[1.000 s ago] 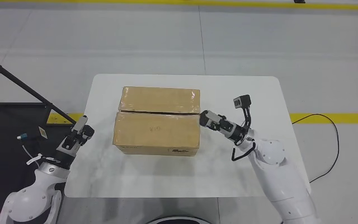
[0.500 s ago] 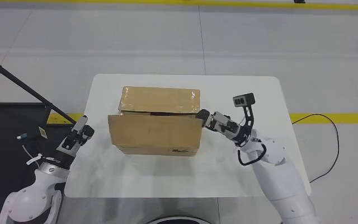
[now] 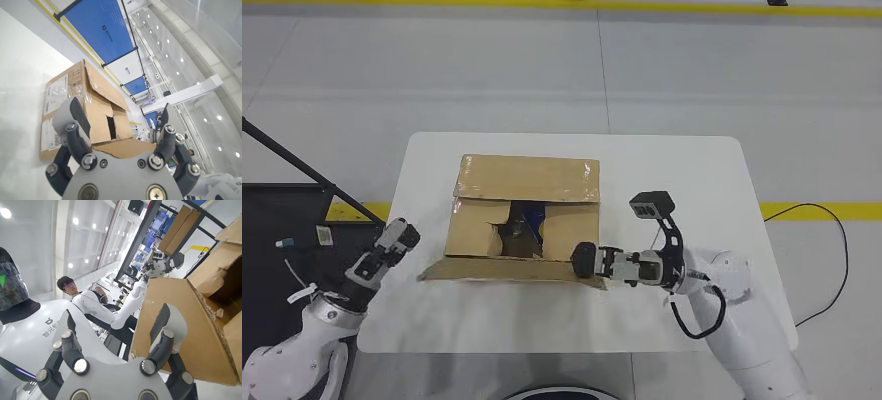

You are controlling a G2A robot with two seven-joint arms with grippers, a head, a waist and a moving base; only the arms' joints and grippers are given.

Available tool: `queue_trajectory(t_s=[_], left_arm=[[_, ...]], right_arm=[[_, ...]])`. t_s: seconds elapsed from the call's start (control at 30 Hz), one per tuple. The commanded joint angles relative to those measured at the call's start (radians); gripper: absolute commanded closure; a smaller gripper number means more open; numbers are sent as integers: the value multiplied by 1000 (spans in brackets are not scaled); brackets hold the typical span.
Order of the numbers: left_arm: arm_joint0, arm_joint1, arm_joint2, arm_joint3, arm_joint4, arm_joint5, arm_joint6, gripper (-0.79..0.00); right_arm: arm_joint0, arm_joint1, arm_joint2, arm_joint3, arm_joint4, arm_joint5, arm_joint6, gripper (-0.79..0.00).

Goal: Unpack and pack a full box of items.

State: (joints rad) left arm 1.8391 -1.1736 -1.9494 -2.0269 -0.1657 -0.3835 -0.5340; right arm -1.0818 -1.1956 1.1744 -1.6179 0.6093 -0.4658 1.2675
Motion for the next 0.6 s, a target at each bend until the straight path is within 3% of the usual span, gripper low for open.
queue_trajectory(t_s=[0.0,0.3,0.57], left_arm=[[14,3,-14,3,-8,-63,-62,-785],[44,20,-61,14,25,-239,-253,-785],[81,37,-55,12,-232,-237,-438,-785]], right_arm=[[-4,2,-9,-13,-17,5,28,-785],[3,10,-56,-47,-99,27,113,-785],[5,14,-83,-33,-113,18,105,-785]])
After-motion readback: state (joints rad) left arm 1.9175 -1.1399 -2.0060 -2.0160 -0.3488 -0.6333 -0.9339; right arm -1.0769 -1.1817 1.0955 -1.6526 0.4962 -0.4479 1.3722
